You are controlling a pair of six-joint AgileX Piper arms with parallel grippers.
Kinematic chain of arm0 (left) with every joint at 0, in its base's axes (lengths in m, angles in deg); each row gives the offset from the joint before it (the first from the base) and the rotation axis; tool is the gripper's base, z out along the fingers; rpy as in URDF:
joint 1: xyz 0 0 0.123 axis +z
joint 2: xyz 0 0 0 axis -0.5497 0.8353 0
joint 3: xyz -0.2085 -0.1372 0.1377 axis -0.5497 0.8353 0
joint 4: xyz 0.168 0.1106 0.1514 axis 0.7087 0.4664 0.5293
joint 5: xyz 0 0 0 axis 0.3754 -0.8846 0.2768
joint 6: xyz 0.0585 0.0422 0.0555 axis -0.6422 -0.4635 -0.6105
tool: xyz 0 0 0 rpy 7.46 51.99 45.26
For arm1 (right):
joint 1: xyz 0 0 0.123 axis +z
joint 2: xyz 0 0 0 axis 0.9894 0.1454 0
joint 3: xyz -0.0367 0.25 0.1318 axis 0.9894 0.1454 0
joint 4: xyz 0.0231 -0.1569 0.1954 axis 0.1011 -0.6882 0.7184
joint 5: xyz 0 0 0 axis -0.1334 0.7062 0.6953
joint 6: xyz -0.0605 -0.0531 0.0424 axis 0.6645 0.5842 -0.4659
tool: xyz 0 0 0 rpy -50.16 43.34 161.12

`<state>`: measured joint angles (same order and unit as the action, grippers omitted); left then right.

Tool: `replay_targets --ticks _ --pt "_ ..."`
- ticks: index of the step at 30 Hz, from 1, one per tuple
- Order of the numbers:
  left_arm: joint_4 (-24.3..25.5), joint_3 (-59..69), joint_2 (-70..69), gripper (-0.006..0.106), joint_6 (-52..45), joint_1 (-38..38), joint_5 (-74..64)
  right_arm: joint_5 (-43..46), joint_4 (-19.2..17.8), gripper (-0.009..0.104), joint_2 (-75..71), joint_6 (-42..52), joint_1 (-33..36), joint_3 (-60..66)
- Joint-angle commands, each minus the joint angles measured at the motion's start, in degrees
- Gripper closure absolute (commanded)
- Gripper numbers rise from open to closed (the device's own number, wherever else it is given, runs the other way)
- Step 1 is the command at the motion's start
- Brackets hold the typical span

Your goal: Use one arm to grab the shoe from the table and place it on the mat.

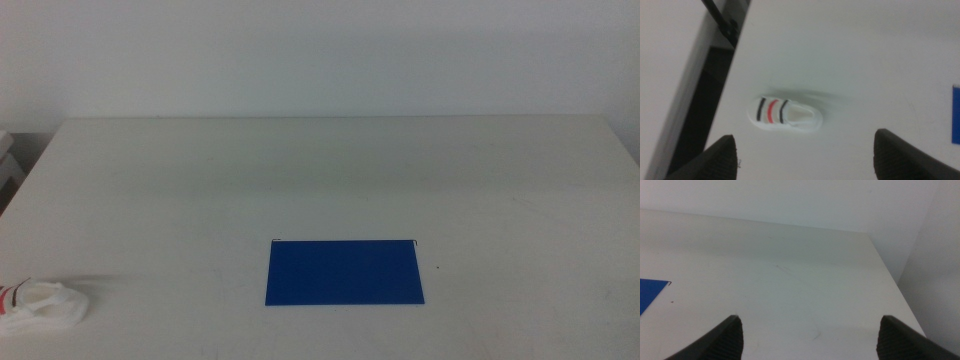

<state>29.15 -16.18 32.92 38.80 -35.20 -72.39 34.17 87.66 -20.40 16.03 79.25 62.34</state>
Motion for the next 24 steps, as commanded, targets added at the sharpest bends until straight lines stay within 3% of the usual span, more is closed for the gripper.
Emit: replay_targets --ticks 1,15,24 --pt "-0.93 -1.70 1.90 0.007 0.70 -0.26 2.64 4.18 -0.46 0.017 0.15 0.56 -0.10 0.29" --pt "-1.19 -1.70 13.77 0.007 4.93 -0.26 2.64 4.18 -0.46 0.017 0.15 0.56 -0.10 0.29" --pt "3.36 -1.70 15.77 0.007 32.79 -0.26 2.64 4.18 -0.46 0.017 0.15 0.56 -0.10 0.29"
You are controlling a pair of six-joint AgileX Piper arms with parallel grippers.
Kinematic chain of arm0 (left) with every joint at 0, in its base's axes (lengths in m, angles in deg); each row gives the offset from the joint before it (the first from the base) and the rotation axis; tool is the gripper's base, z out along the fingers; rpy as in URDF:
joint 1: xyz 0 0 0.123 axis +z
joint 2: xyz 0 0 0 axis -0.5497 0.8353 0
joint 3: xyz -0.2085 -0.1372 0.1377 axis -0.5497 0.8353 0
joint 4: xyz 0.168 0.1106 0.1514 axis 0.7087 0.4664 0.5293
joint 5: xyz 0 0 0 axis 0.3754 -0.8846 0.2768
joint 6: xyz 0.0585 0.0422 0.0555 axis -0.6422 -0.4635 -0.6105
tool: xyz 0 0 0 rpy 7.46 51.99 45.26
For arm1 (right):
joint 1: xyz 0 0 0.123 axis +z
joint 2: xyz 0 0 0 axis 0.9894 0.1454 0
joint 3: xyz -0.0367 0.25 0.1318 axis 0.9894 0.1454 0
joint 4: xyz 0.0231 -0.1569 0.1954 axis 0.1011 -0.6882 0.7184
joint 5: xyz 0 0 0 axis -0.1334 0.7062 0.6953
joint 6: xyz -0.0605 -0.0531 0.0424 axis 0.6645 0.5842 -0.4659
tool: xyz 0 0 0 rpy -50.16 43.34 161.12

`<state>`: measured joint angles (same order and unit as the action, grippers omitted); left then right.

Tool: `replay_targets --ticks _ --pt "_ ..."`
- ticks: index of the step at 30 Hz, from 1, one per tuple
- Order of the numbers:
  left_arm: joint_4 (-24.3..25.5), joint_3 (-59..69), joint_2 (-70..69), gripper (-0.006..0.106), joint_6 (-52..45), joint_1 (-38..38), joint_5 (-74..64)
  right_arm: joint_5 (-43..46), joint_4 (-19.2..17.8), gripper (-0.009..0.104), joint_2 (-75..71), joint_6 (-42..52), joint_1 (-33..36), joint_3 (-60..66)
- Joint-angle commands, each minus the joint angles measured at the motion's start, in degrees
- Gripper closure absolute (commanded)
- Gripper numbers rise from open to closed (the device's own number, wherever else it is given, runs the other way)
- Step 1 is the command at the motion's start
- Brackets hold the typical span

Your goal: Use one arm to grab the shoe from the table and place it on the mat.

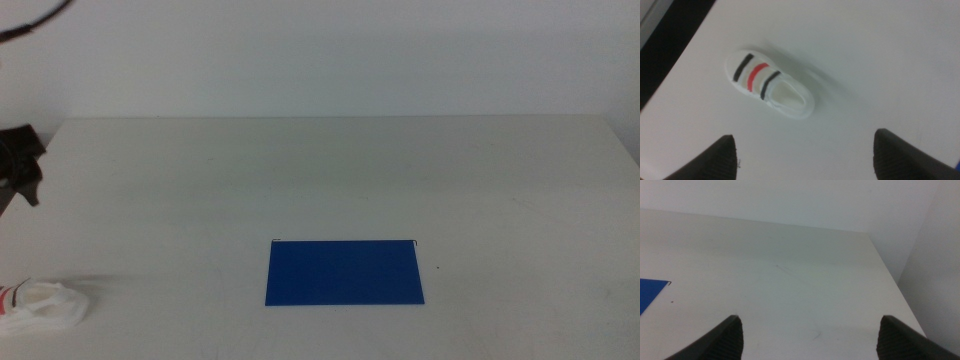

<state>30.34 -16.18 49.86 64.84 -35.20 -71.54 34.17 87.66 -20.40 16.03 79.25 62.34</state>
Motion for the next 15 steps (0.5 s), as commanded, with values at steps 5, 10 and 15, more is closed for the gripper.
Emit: replay_targets --ticks 5,10,15 --pt "4.16 -1.70 -1.17 0.007 23.72 -0.26 1.79 4.18 -0.46 0.017 0.15 0.56 -0.10 0.29" --pt "4.24 -1.70 -1.17 0.007 39.16 -0.26 1.79 4.18 -0.46 0.017 0.15 0.56 -0.10 0.29" --pt "3.17 -1.70 -0.81 0.007 54.43 -0.26 1.79 4.18 -0.46 0.017 0.15 0.56 -0.10 0.29"
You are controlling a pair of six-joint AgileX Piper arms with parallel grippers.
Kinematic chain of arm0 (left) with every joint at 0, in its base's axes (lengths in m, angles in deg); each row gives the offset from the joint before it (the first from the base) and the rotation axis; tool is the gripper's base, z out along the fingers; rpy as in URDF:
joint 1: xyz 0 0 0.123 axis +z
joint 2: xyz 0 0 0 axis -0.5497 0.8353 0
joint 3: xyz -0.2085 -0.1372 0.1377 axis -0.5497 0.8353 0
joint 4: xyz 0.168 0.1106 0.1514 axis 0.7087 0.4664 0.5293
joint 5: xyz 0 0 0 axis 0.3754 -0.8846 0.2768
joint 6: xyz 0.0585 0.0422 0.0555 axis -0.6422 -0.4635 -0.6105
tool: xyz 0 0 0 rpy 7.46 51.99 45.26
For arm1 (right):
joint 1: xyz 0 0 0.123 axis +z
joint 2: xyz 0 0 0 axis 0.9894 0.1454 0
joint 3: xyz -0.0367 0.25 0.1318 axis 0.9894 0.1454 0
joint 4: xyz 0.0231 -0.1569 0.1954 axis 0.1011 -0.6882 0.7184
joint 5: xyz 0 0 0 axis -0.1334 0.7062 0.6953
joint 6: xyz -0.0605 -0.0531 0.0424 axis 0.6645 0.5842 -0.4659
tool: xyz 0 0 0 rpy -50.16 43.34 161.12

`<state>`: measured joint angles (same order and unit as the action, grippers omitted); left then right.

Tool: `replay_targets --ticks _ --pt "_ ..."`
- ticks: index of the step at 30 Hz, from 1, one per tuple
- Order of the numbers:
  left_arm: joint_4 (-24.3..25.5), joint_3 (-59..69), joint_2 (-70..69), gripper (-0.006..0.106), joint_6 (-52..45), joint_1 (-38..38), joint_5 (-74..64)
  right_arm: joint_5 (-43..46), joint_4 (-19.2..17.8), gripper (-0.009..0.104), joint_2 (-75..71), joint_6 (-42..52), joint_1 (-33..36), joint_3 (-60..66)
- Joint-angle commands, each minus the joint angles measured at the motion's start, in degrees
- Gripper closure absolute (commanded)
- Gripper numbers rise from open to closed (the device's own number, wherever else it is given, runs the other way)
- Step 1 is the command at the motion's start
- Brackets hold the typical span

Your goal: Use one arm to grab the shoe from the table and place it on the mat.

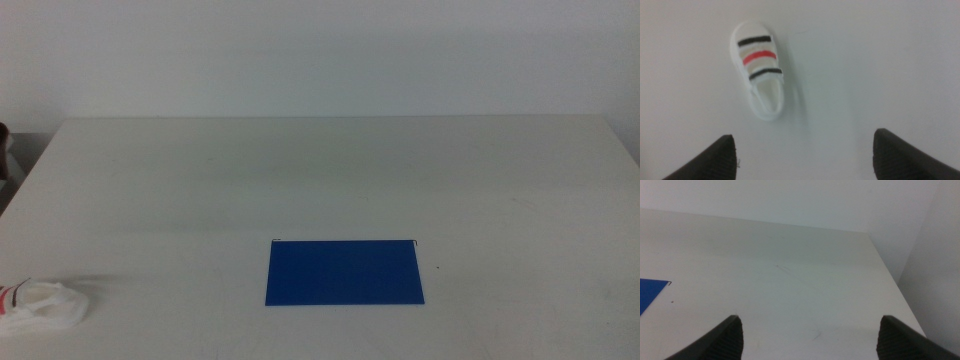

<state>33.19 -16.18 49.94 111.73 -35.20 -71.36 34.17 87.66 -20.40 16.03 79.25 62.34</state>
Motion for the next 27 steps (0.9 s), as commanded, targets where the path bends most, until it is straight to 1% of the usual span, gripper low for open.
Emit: replay_targets --ticks 1,4,8,10,14,20,27 --pt "-0.26 -1.70 -0.73 0.007 9.77 -0.26 1.37 4.18 -0.46 0.017 0.15 0.56 -0.10 0.29" --pt "-0.69 -1.70 -0.59 0.007 16.63 -0.26 -0.17 4.18 -0.46 0.017 0.15 0.56 -0.10 0.29" --pt "-1.56 -1.70 -0.59 0.007 29.71 -0.26 -5.71 4.18 -0.46 0.017 0.15 0.56 -0.10 0.29" --pt "-1.35 -1.70 -0.59 0.007 33.03 -0.26 -9.77 4.18 -0.46 0.017 0.15 0.56 -0.10 0.29" --pt "0.59 -1.42 0.61 0.007 32.93 -0.26 -9.60 4.18 -0.46 0.017 0.15 0.56 -0.10 0.29" --pt "-0.48 -1.19 4.81 0.007 32.93 -0.26 -9.60 4.18 -0.46 0.017 0.15 0.56 -0.10 0.29" --pt "0.04 -1.06 8.29 0.007 32.86 -0.26 -9.60 4.18 -0.46 0.017 0.15 0.56 -0.10 0.29"
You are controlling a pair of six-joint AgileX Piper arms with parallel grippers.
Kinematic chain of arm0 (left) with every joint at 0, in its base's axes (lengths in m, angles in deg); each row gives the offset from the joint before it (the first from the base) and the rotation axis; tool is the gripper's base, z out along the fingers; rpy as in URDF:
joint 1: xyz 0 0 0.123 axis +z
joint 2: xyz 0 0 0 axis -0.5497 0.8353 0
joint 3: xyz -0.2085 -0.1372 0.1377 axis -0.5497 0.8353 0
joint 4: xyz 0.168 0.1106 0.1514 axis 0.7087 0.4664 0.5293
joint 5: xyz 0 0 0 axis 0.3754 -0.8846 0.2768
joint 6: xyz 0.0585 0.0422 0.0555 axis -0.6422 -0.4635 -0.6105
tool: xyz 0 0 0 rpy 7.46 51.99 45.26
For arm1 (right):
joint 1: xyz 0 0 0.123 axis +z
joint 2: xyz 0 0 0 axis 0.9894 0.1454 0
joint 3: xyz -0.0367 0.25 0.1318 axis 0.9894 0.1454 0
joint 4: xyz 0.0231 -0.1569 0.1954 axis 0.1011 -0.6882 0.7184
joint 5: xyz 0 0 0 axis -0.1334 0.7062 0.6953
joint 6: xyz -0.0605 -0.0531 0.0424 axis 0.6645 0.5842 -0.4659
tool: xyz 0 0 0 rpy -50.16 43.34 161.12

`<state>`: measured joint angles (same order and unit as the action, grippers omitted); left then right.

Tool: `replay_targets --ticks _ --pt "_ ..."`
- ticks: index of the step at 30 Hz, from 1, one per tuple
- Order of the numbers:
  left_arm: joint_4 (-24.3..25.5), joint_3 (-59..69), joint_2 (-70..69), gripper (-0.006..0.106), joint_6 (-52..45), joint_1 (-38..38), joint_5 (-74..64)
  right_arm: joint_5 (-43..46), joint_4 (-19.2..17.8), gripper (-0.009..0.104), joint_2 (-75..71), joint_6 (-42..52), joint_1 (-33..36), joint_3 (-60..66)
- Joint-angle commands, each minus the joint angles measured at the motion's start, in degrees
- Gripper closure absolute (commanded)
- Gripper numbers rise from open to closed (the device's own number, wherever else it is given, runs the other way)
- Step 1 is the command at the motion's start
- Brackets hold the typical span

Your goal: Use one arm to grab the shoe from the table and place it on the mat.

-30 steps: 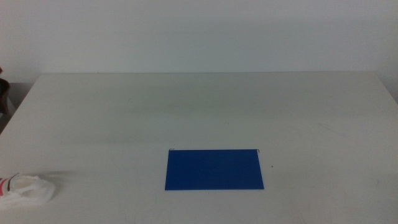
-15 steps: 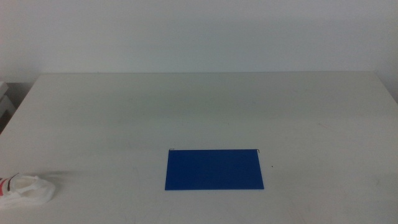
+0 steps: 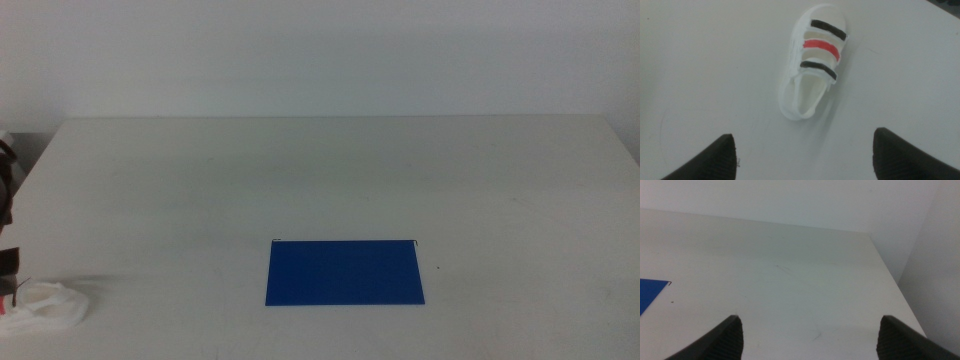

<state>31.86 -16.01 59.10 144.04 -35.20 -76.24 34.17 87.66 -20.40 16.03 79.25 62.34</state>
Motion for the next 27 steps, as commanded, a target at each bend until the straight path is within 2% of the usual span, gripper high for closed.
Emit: replay_targets --ticks 1,27 --pt "1.75 -1.22 -0.29 0.007 0.39 -0.26 -4.73 4.18 -0.46 0.017 0.15 0.56 -0.10 0.29" --pt "10.60 -1.22 15.15 0.007 3.63 -0.07 -0.35 4.18 -0.46 0.017 0.15 0.56 -0.10 0.29"
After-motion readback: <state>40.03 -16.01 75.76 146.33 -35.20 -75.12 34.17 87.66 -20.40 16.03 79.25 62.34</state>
